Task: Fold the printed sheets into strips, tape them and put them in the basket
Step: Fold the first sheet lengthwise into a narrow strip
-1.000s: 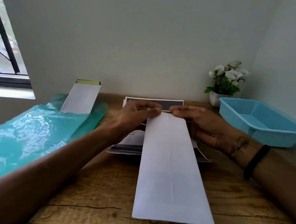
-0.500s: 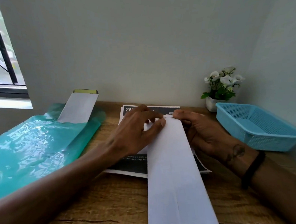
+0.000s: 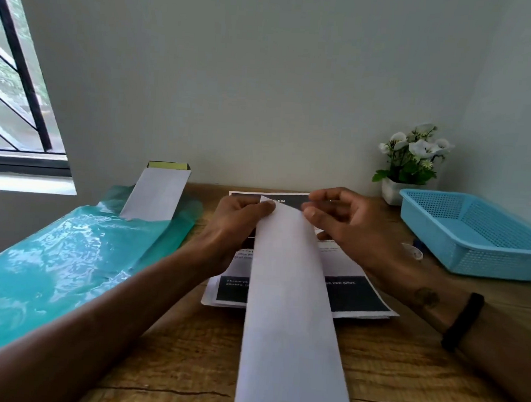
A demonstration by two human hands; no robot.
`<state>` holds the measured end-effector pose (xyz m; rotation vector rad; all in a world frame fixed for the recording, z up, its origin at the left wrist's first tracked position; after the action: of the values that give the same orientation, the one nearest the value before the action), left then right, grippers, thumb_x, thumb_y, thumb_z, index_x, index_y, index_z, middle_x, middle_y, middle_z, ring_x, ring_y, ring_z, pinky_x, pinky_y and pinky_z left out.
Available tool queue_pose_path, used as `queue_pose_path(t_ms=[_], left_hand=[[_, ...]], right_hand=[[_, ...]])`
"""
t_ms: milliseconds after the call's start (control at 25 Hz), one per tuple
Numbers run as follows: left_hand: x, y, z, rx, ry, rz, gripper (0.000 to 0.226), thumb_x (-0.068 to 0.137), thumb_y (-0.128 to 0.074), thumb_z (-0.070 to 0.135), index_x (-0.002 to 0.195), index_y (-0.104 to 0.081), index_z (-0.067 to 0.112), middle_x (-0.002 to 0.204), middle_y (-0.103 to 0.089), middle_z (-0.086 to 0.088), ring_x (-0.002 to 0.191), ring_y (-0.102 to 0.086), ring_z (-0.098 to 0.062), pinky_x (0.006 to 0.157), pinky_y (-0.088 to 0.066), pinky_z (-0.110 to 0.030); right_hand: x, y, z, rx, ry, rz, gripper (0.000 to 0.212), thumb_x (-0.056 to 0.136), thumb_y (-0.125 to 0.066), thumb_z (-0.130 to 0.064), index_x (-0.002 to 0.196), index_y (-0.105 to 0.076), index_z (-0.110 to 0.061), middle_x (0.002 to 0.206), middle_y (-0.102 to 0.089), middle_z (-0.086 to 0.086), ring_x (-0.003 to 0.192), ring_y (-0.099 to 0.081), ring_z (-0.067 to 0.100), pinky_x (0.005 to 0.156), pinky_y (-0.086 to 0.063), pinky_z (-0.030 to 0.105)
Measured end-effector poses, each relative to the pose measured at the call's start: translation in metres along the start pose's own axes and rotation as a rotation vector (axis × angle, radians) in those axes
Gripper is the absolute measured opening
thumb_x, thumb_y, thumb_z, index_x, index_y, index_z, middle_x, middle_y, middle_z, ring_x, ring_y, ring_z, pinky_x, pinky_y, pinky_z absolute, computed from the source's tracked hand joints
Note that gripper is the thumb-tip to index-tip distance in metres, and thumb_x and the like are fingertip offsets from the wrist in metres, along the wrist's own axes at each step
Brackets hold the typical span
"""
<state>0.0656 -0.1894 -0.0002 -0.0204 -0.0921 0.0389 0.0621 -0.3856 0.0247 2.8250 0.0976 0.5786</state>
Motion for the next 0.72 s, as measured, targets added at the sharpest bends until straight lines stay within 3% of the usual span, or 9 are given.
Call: queue_pose_path(t_ms=[120,240,360,440,520,640,720], left_hand=[[0.002,0.0,-0.01,-0.08,0.105,0.005,0.023,0.098,-0.068,0.017,0.111,-0.073,-0.001,0.092,-0.079,-0.012,0.073,-0.076,-0.025,0.065,-0.06,-0.033],[-0.001,-0.007,-0.014,-0.143,0.142,-0.027,0.021,0.095,-0.069,0.014,0.113,-0.072,0.004,0.095,-0.078,-0.012,0.072,-0.075,-0.024,0.061,-0.062,-0.033],[0.0,-0.01,-0.016,-0.107,0.129,-0.041,0.017,0.096,-0.07,0.016,0.11,-0.073,0.007,0.098,-0.08,-0.012,0.075,-0.077,-0.023,0.062,-0.062,-0.031],[0.001,-0.008,-0.013,-0.042,0.08,-0.058,0.018,0.097,-0.07,0.02,0.11,-0.075,0.009,0.1,-0.08,-0.012,0.082,-0.079,-0.024,0.068,-0.063,-0.031],[0.004,-0.003,-0.007,0.069,-0.006,-0.045,0.031,0.099,-0.069,0.032,0.125,-0.07,0.014,0.109,-0.078,-0.011,0.091,-0.079,-0.025,0.077,-0.064,-0.036],[0.005,0.009,0.006,0.271,-0.185,0.06,0.042,0.103,-0.056,0.049,0.136,-0.06,0.022,0.113,-0.075,-0.007,0.094,-0.076,-0.024,0.082,-0.065,-0.044],[0.004,0.017,0.018,0.433,-0.311,0.142,0.044,0.104,-0.049,0.053,0.136,-0.057,0.024,0.115,-0.073,0.0,0.097,-0.072,-0.021,0.084,-0.061,-0.042]], right_hand=[[0.003,0.009,0.019,0.169,-0.096,0.089,0.028,0.088,-0.08,-0.014,0.114,-0.073,-0.009,0.108,-0.079,0.007,0.102,-0.076,0.023,0.085,-0.064,0.038],[0.004,0.007,0.032,0.421,-0.232,0.091,0.031,0.085,-0.077,-0.001,0.115,-0.07,0.006,0.11,-0.076,0.023,0.087,-0.076,0.026,0.076,-0.065,0.032],[0.004,0.01,0.038,0.448,-0.275,0.128,0.027,0.082,-0.077,0.005,0.108,-0.071,0.008,0.105,-0.076,0.022,0.079,-0.076,0.023,0.069,-0.065,0.028],[0.005,0.012,0.036,0.42,-0.293,0.138,0.023,0.082,-0.078,0.005,0.103,-0.072,0.005,0.098,-0.077,0.017,0.075,-0.076,0.02,0.064,-0.063,0.025],[0.016,0.018,0.029,0.372,-0.293,0.16,0.02,0.082,-0.079,0.003,0.101,-0.073,0.001,0.09,-0.077,0.011,0.072,-0.075,0.018,0.06,-0.061,0.023],[0.051,0.023,0.015,0.329,-0.301,0.145,0.018,0.082,-0.078,0.005,0.099,-0.072,0.003,0.09,-0.076,0.012,0.077,-0.075,0.021,0.06,-0.062,0.025],[0.074,0.015,0.016,0.253,-0.339,0.102,0.017,0.081,-0.078,0.008,0.097,-0.072,0.007,0.09,-0.075,0.014,0.077,-0.073,0.023,0.058,-0.062,0.026]])
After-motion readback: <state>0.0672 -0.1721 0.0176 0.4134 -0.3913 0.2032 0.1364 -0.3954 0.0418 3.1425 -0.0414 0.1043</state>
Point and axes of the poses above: each hand's wrist, its own x-axis towards the middle knuckle, its own y-axis out of the back of the hand, z = x × y, the point moved 9 cm from there along x, towards the middle knuckle
